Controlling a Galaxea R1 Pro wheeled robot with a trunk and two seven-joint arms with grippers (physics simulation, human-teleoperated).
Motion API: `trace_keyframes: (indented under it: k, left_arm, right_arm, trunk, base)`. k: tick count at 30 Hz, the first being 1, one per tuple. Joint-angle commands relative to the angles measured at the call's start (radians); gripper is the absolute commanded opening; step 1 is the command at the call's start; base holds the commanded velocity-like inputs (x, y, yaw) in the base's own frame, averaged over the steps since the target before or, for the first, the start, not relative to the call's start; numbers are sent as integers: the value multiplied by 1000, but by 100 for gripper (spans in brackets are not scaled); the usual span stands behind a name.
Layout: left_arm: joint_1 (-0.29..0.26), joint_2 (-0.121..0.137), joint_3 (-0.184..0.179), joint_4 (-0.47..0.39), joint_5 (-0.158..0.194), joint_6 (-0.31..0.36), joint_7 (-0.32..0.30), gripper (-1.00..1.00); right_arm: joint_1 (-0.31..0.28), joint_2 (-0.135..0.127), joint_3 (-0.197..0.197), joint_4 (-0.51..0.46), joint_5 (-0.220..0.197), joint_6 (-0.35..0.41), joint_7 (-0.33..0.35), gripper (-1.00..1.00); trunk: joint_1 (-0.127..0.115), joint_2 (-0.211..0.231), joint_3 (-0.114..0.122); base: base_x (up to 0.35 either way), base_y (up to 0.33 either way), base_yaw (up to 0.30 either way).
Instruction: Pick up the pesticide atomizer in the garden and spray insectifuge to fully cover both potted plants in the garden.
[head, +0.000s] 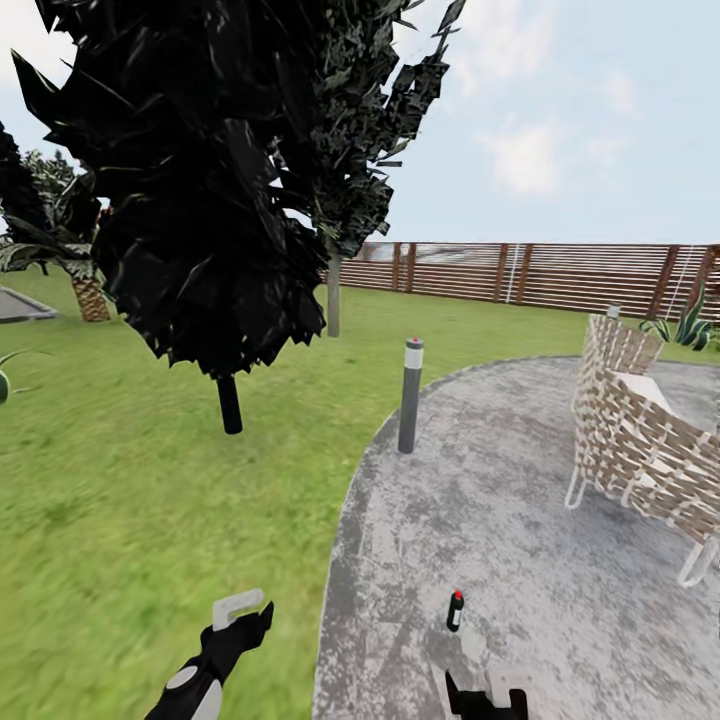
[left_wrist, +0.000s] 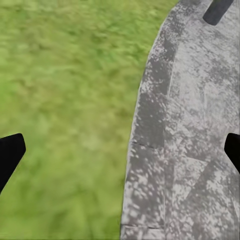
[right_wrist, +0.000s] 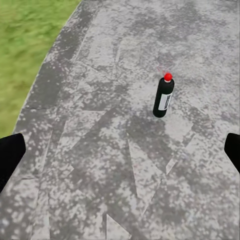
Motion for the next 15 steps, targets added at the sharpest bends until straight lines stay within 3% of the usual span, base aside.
trace_keyframes:
  k: [1,7,15]
  left_arm:
    - [0,0,0,2,8,-3,-1,100]
    - [2,-1,0,5,6,-3,-1,100]
    - [2,-2,0,6,6,-3,0,100]
  right_arm:
    - [-1,0,1,1,-3,-3,1,100]
    - [-1,1,1,1,-3,-3,1,100]
    - [-1,1,1,0,-3,-3,1,100]
  trunk:
    - [0,0,-1]
    - [0,0,3]
    - [0,0,7]
  base:
    - [237,199,-214]
    - [213,173,-237]
    - [59,42,-254]
